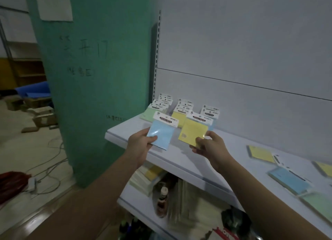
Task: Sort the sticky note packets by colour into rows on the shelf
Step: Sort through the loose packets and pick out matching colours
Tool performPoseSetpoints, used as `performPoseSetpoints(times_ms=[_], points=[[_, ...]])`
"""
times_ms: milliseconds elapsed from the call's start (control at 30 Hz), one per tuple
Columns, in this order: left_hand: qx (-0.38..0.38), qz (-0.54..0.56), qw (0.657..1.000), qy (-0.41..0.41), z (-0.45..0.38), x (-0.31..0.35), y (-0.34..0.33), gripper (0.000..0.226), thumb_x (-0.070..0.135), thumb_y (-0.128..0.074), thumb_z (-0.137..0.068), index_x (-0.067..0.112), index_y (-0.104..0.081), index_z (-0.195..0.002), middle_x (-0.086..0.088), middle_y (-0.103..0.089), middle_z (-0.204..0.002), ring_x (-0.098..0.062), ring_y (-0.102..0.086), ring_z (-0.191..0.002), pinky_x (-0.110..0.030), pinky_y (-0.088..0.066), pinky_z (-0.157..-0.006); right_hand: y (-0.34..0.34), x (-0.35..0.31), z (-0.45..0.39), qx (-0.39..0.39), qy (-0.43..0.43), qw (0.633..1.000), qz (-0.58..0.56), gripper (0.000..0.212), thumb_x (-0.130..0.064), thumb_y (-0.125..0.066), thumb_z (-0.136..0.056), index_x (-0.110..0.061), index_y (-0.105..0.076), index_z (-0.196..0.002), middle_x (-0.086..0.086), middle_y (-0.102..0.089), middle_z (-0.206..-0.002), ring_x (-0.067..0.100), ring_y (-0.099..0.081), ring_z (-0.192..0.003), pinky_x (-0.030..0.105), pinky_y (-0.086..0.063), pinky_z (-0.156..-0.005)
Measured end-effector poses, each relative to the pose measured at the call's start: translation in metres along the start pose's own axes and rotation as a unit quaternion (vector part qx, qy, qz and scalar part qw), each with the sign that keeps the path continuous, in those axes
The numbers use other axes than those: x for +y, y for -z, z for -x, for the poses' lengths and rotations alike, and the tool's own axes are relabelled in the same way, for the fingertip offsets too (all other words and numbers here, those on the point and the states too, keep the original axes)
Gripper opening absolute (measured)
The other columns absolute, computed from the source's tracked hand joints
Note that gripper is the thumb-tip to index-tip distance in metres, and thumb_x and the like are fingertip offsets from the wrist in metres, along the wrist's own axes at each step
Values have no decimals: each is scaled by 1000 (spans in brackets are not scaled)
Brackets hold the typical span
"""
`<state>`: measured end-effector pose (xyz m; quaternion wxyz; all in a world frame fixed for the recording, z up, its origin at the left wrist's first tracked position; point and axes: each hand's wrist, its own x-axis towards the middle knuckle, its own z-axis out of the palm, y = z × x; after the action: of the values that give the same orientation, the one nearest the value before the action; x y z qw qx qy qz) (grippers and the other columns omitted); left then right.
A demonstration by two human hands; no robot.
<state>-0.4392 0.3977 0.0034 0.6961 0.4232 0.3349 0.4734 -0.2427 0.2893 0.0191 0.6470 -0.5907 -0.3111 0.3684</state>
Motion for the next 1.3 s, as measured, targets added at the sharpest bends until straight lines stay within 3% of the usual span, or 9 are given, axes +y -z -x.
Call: performPoseSetpoints(times_ms=[200,333,533,800,1000,1100,1300], points=[[60,59,995,46,-37,-10,23,31,-2,-58,-89,5,-62,-119,-13,-67,-109,-28,-64,-102,-35,-53,-83,-6,5,-26,56,18,998,0,22,3,-50,-94,-5,-52,-113,20,-64,-108,35,-69,-85,37,-59,-71],[63,17,997,43,-65,-16,6,24,3,-65,-86,19,-68,-104,-7,-70,-102,-21,-65,-97,-31,-53,-76,22,4,-60,104,19,994,10,17,1,-49,-93,-12,-56,-103,13,-67,-95,28,-68,-78,34,-55,-62],[-7,-102,995,9,-101,-23,-51,33,-2,-67,-83,11,-66,-114,-10,-67,-100,-21,-63,-87,-26,-53,-69,54,18,-114,172,47,983,50,21,0,-47,-91,-9,-57,-107,2,-61,-91,14,-61,-79,31,-53,-61],[-123,-211,970,-10,-150,-42,-132,28,-6,-67,-82,4,-64,-109,-11,-68,-95,-21,-65,-79,-21,-58,-57,96,42,-137,286,104,952,35,16,-1,-49,-89,-9,-56,-102,12,-65,-95,17,-62,-75,29,-52,-59],[-128,-290,948,-12,-176,-67,-165,31,-8,-70,-78,-2,-63,-108,-17,-65,-98,-28,-66,-86,-32,-60,-64,107,50,-141,282,118,952,-6,14,-2,-50,-91,-11,-57,-99,13,-65,-98,20,-63,-83,28,-53,-60],[-132,-349,927,-35,-190,-73,-171,30,-6,-73,-77,-2,-65,-106,-15,-66,-95,-27,-67,-83,-33,-60,-61,107,51,-142,284,125,951,-11,15,-3,-50,-92,-15,-57,-98,11,-66,-99,20,-65,-86,25,-52,-58],[-126,-521,839,-92,-200,-81,-175,8,5,-74,-77,3,-67,-77,-11,-71,-86,-23,-69,-58,-37,-61,-57,108,54,-144,286,121,951,-8,17,-3,-50,-92,-19,-57,-95,8,-67,-99,20,-65,-90,24,-52,-58]])
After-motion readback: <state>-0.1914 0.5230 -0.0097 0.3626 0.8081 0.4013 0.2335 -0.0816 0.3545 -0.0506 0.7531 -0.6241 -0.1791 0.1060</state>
